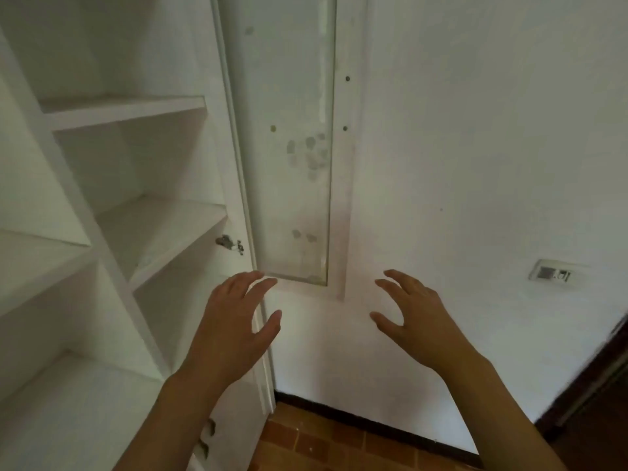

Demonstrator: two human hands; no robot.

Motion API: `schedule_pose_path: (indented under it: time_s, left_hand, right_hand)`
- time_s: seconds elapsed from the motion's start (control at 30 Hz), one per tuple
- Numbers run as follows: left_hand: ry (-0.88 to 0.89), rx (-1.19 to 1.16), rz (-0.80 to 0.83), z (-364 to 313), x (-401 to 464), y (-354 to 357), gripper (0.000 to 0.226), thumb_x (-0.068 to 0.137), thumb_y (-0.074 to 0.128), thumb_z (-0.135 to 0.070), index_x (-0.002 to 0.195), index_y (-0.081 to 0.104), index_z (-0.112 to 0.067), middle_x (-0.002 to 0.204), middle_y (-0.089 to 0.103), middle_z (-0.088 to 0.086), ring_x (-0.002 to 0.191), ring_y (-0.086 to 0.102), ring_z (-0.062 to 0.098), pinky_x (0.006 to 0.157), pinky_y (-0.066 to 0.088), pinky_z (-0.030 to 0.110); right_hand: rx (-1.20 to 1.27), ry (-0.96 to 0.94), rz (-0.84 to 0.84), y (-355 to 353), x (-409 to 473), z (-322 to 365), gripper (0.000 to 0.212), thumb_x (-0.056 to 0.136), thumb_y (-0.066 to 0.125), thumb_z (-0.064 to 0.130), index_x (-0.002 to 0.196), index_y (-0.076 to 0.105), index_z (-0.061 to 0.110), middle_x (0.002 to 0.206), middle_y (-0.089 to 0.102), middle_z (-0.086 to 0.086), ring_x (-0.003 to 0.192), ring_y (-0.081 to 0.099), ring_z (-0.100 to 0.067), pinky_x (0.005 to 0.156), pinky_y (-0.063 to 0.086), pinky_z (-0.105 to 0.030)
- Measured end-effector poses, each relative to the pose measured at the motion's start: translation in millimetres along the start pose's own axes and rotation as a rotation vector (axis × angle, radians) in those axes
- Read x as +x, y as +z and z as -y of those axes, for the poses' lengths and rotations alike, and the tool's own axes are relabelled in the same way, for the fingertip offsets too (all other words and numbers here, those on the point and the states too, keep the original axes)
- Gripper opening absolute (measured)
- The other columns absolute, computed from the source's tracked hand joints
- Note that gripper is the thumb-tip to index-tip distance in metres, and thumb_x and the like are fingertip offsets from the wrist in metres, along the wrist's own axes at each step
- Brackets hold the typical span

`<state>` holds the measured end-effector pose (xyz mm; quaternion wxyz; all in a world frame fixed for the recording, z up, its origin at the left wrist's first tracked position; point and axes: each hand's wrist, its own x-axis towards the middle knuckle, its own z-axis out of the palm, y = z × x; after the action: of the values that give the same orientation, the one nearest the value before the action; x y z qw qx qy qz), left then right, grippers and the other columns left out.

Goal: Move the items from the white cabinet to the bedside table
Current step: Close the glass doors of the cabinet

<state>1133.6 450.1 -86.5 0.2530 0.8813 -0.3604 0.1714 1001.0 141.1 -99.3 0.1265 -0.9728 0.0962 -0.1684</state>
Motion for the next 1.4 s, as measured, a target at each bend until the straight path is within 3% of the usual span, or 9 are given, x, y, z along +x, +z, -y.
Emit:
schedule_pose_path:
  time_s: [0.3, 0.6, 1.27, 1.4]
  left_hand:
    - [0.156, 0.012, 0.051, 44, 107, 46, 0.057, 0.095, 0.045, -0.055, 0.143, 0.053, -0.027, 0.146, 0.052, -0.005, 0.139, 0.043, 0.018, 0.118, 0.034, 0.042]
    - [0.249, 0.016, 0.044, 49, 179, 74, 0.053, 0.096, 0.049, -0.050, 0.143, 0.052, -0.024, 0.144, 0.052, -0.003, 0.136, 0.045, 0.020, 0.113, 0.040, 0.047]
    - [-0.021, 0.187, -0.053, 3, 270, 131, 0.058, 0.098, 0.045, -0.056, 0.150, 0.044, -0.030, 0.153, 0.044, -0.006, 0.144, 0.036, 0.019, 0.115, 0.037, 0.053]
    - [-0.092, 0.231, -0.064, -8, 269, 141, 0.059, 0.098, 0.044, -0.058, 0.151, 0.042, -0.032, 0.154, 0.043, -0.008, 0.146, 0.034, 0.018, 0.119, 0.034, 0.051]
  right_hand:
    - [-0.034, 0.083, -0.061, 7, 87, -17, 0.065, 0.099, 0.048, 0.062, 0.156, 0.039, 0.032, 0.167, 0.029, 0.008, 0.152, 0.027, -0.012, 0.124, 0.027, -0.042]
    - [-0.086, 0.037, -0.116, -4, 150, -40, 0.064, 0.100, 0.050, 0.061, 0.156, 0.039, 0.031, 0.166, 0.031, 0.008, 0.151, 0.029, -0.012, 0.121, 0.027, -0.039]
    - [0.021, -0.434, -0.045, -12, 319, -120, 0.070, 0.100, 0.052, 0.057, 0.161, 0.028, 0.031, 0.165, 0.032, 0.008, 0.151, 0.028, -0.012, 0.122, 0.032, -0.041]
    - [0.099, -0.533, -0.035, -4, 334, -127, 0.071, 0.097, 0.048, 0.060, 0.159, 0.032, 0.030, 0.161, 0.037, 0.009, 0.148, 0.033, -0.012, 0.120, 0.031, -0.035]
